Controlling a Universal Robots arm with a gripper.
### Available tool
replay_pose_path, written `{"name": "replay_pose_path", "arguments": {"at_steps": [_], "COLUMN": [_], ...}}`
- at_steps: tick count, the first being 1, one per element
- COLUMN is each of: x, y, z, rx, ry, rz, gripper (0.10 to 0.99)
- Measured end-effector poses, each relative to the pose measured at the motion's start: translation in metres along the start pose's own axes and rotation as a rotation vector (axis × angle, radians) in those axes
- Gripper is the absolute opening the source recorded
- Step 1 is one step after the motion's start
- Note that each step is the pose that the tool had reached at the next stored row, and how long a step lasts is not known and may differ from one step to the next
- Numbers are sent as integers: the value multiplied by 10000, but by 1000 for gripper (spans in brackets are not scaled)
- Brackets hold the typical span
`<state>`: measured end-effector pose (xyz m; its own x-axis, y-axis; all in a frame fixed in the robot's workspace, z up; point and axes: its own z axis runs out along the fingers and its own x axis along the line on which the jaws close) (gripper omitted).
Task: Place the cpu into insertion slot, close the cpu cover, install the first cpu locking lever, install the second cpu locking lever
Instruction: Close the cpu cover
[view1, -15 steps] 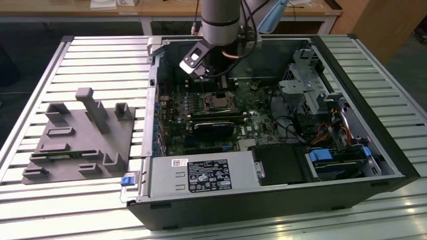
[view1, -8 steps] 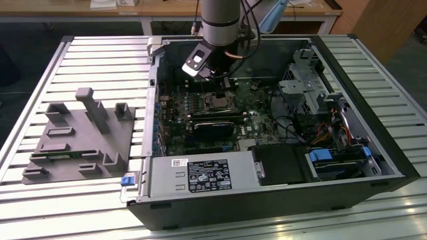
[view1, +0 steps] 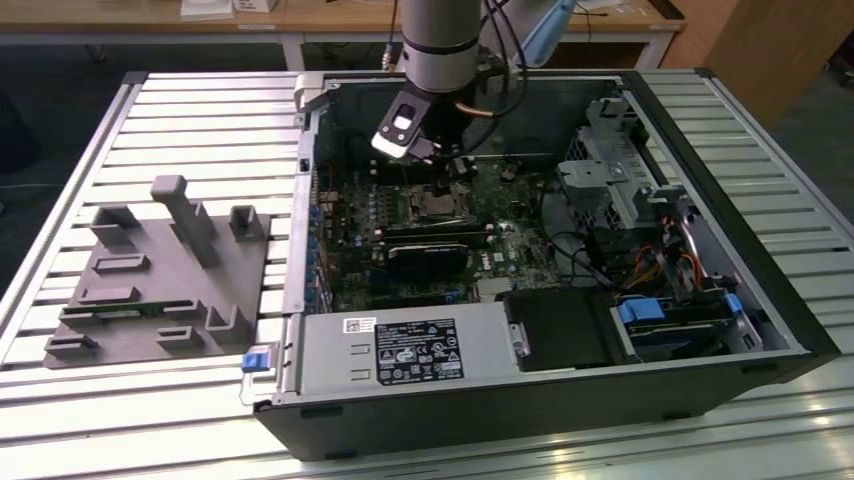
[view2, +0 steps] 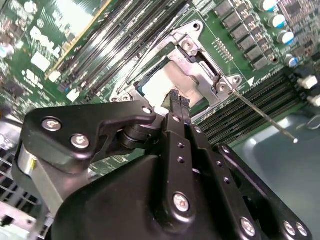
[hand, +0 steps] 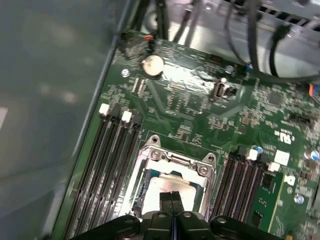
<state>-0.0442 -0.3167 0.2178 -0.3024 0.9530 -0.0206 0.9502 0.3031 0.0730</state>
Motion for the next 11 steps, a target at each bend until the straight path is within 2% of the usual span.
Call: {"name": "replay_pose_path", "arguments": {"at_steps": [11], "x": [0], "y": [-1], "z": [4], "rx": [-32], "ry": [114], "rz": [-2074], "gripper": [106]}}
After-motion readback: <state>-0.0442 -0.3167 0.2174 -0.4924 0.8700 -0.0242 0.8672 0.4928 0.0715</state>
